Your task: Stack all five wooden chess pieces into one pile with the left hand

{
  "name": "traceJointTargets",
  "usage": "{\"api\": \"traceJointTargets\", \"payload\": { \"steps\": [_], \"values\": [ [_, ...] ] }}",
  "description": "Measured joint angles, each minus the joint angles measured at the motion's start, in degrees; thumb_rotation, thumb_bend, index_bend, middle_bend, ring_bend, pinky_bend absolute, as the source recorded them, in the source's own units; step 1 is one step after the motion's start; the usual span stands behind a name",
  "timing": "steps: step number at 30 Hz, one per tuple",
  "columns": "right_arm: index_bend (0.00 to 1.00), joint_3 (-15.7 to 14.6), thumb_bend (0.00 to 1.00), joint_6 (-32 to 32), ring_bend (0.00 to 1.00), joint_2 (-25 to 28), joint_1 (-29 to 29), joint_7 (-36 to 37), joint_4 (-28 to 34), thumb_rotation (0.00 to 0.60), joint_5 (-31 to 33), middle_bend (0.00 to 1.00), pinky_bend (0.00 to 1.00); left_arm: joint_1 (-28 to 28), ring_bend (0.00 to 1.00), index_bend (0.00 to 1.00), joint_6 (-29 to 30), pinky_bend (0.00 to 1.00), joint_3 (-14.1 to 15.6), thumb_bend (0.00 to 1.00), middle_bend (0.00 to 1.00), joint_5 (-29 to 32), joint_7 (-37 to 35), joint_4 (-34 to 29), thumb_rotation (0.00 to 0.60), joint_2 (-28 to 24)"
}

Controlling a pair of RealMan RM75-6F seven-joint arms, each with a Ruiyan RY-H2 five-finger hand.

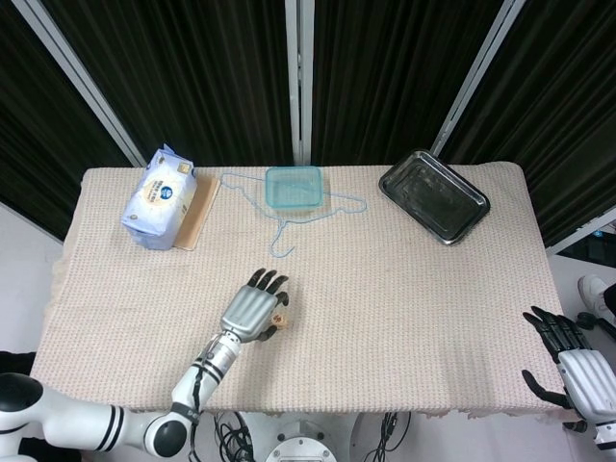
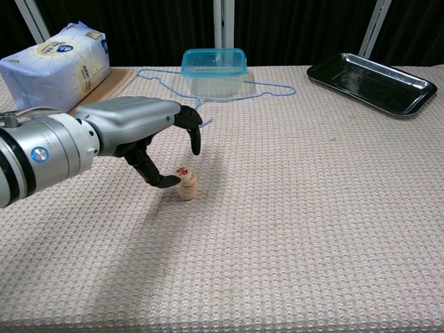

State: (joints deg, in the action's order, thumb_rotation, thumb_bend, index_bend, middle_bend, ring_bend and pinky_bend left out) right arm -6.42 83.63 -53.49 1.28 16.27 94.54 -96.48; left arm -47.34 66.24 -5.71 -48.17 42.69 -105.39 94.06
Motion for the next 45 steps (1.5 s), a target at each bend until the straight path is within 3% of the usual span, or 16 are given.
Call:
{"api": "traceJointTargets", "payload": {
  "steps": [5,9,19,45],
  "values": [
    [0.00,-0.04,0.31,0.03,0.00,0.07,-0.01,-0.05,0.11,0.600,-0.08,0.00,0.00,0.07,0.00,0.41,0.07,0.00,0.54,0.46,0.05,1.46,1.26,-2.27,0.600,-2.21],
    [0.00,-0.22,0.31,-0.23,0.00,0.18,0.01,-0.38,0.22,0.600,-0.21,0.00,0.00,0.30,0.00,0.42,0.33,0.00,1.24,0.50,0.04,2.22,1.78,-3.40,0.600,-3.73],
    [0.00,-0.28,0.31,-0.59,0.00,0.29,0.10,-0.66,0.48,0.600,-0.02,0.00,0.00,0.48,0.00,0.47,-1.03,0.00,2.86,0.52,0.02,3.40,1.74,-3.88,0.600,-4.79],
    [0.00,-0.25,0.31,-1.06,0.00,0.44,0.19,-0.45,0.51,0.600,0.47,0.00,0.00,-0.85,0.00,0.46,-1.60,0.00,3.04,0.52,0.01,4.51,1.79,-4.36,0.600,-4.32]
  ]
}}
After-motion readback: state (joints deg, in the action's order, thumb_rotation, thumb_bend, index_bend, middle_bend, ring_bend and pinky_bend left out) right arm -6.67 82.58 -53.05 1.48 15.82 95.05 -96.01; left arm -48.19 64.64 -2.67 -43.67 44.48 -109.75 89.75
